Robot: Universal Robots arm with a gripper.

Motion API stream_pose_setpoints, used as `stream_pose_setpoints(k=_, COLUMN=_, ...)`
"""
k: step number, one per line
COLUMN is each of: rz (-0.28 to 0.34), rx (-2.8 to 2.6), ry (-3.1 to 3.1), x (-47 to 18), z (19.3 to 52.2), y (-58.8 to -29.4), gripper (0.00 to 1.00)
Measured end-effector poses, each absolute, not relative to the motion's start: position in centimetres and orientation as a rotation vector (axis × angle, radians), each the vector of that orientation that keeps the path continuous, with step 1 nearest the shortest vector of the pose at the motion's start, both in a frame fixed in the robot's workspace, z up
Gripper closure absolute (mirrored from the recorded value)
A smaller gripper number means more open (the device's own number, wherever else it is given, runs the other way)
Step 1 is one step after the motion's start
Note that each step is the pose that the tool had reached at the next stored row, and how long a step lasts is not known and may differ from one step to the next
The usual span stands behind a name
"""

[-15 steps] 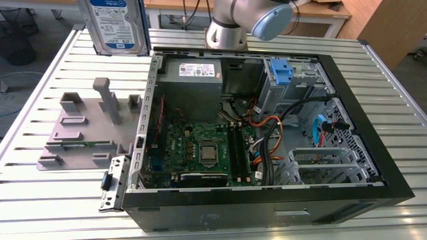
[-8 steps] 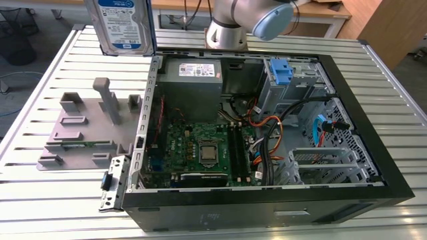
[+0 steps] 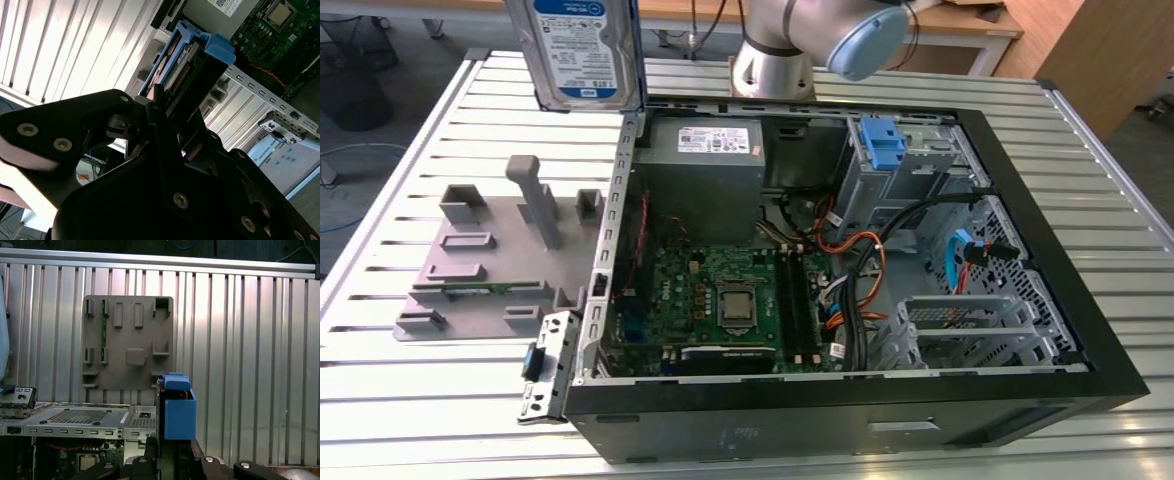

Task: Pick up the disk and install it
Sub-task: 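Pick up the disk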

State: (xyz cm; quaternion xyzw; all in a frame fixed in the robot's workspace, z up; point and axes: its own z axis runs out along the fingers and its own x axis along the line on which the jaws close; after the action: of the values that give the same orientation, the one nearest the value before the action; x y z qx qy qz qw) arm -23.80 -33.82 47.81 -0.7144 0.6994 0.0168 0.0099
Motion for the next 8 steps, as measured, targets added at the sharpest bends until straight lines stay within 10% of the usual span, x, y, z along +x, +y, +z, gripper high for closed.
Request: stream_pose_setpoints(k=8, rz=0.054, rx=-2.231, ry=2.184, x=-22.5, z=47.8, y=-33.8, gripper=0.65)
